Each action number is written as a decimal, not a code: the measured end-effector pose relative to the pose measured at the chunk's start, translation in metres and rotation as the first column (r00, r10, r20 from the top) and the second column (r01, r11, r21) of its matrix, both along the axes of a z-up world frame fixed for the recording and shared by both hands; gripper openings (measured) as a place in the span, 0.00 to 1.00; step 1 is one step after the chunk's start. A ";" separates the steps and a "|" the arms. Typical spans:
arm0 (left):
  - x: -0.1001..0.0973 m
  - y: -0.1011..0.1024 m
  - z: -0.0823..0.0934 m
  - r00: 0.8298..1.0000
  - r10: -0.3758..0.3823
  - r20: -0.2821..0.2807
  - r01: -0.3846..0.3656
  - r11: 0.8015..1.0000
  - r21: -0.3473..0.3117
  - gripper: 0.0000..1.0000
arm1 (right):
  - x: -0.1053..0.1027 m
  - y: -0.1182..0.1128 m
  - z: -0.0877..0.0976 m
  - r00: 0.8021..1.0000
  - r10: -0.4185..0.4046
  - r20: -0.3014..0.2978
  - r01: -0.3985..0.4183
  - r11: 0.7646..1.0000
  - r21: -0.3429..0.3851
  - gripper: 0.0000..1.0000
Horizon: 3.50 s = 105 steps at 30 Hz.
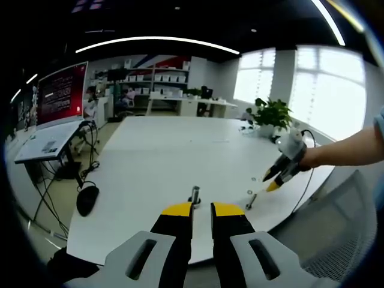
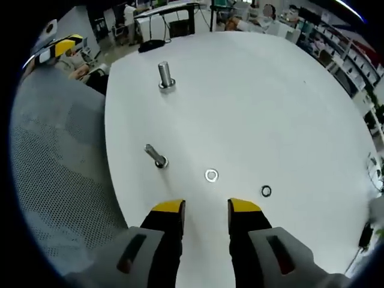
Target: Place the washer onto the threaded stud by aligning its center hole with the stud, sliding it down to the base, and recovering from edge contact or off-axis alignment until the washer reaches the visible bottom stop.
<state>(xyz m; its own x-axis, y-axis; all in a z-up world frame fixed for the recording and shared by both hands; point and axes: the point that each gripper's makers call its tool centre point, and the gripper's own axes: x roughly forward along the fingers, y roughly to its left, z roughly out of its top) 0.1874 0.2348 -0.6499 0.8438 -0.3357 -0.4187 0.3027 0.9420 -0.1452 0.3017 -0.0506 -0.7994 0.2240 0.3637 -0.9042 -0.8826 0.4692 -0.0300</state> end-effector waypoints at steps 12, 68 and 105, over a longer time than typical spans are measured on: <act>0.001 0.001 0.000 1.000 0.006 0.000 -0.006 1.000 0.001 0.09 | 0.013 -0.005 -0.008 0.999 -0.042 0.018 0.043 0.999 -0.029 0.30; 0.001 0.002 -0.001 1.000 0.013 0.000 -0.013 1.000 0.004 0.08 | 0.022 0.037 -0.043 0.998 -0.002 -0.063 -0.006 0.992 -0.129 0.15; 0.000 0.000 0.000 1.000 -0.005 0.003 0.005 1.000 0.006 0.07 | 0.018 0.034 -0.044 0.999 0.041 -0.014 -0.043 0.994 -0.097 0.15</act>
